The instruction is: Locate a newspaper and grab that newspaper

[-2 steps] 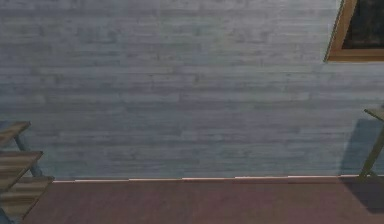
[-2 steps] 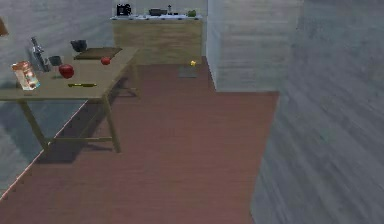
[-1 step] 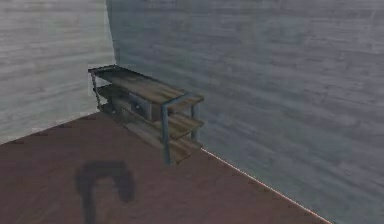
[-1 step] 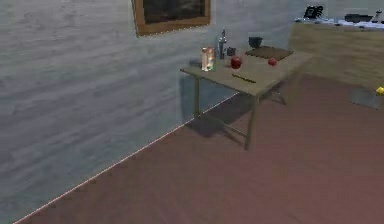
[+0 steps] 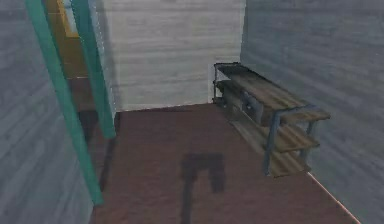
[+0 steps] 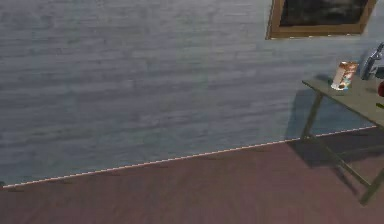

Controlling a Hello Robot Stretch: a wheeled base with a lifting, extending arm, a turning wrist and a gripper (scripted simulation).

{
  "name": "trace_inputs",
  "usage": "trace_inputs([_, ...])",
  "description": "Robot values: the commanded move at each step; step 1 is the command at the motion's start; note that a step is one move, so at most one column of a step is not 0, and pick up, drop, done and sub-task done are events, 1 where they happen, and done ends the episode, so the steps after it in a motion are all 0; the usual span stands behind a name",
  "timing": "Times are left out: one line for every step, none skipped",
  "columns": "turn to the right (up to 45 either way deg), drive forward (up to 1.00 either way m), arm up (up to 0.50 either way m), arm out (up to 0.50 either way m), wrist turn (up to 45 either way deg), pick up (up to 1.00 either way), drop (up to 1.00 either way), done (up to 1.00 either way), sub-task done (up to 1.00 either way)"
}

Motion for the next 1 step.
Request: trace_inputs([0.0, 1.00, 0.00, 0.00, 0.0, 0.00, 0.00, 0.00, 0.00])
